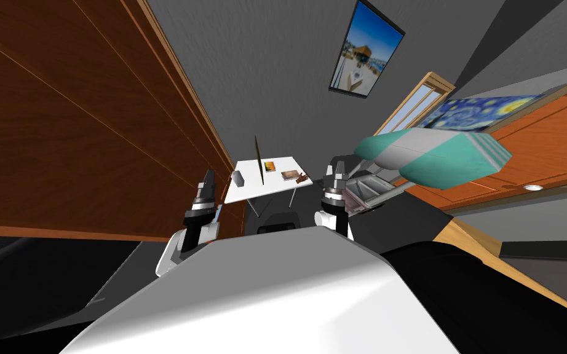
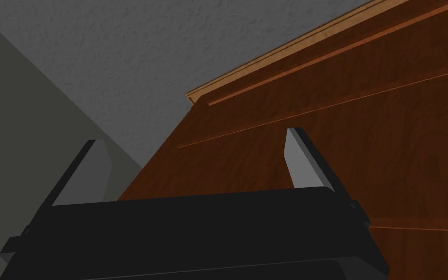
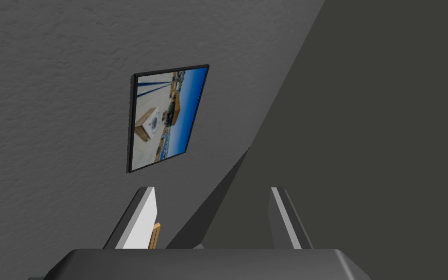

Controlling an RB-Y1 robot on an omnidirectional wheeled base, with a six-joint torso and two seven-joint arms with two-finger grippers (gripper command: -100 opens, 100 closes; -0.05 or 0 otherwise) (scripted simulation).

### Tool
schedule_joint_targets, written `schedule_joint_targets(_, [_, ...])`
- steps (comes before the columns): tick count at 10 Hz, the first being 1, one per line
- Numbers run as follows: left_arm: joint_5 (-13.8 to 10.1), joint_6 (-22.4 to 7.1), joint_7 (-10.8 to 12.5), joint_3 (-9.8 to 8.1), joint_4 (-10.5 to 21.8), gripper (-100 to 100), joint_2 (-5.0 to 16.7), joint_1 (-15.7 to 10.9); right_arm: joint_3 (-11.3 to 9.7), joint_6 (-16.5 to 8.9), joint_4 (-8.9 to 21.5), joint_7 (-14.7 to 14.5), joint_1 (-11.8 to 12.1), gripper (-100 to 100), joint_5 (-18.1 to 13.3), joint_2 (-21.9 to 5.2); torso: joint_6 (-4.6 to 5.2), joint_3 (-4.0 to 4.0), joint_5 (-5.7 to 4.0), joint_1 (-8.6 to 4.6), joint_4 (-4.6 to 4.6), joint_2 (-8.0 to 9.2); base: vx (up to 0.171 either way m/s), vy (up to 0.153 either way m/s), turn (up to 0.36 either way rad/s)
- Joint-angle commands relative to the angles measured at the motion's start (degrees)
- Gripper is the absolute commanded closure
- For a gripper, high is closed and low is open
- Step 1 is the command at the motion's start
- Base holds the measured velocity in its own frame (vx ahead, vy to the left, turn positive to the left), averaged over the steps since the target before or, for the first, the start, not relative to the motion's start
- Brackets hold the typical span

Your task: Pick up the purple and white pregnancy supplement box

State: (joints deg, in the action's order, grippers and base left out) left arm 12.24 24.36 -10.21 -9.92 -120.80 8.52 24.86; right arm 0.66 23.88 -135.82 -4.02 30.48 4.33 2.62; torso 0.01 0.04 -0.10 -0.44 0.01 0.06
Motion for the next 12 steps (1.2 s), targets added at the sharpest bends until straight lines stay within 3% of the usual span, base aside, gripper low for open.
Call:
schedule_joint_targets(1, [1.69, -0.66, -2.86, -1.2, 2.44, -100, -0.46, -0.6, 0.0, 0.0, 0.0, 0.0, 0.0, 0, 0.0, 0.0, 0.0, 0.0, 0.0, 0.0, 0.0, 0.0, -0.035, -0.131, 0.014])
schedule_joint_targets(7, [6.73, -3.63, -12.08, -6.18, 11.45, -100, -0.57, -4.16, 0.0, 0.0, 0.0, 0.0, 0.0, 0, 0.0, 0.0, -0.01, -0.01, 0.02, 0.15, 0.0, -0.02, -0.019, -0.096, 0.011])
schedule_joint_targets(12, [9.99, -4.46, -17.39, -8.42, 19.23, -100, -0.36, -6.8, 0.01, 0.0, 0.0, 0.0, 0.01, 0, 0.0, -0.01, -0.01, -0.13, 0.06, 0.34, -0.05, -0.23, 0.036, -0.047, -0.006])
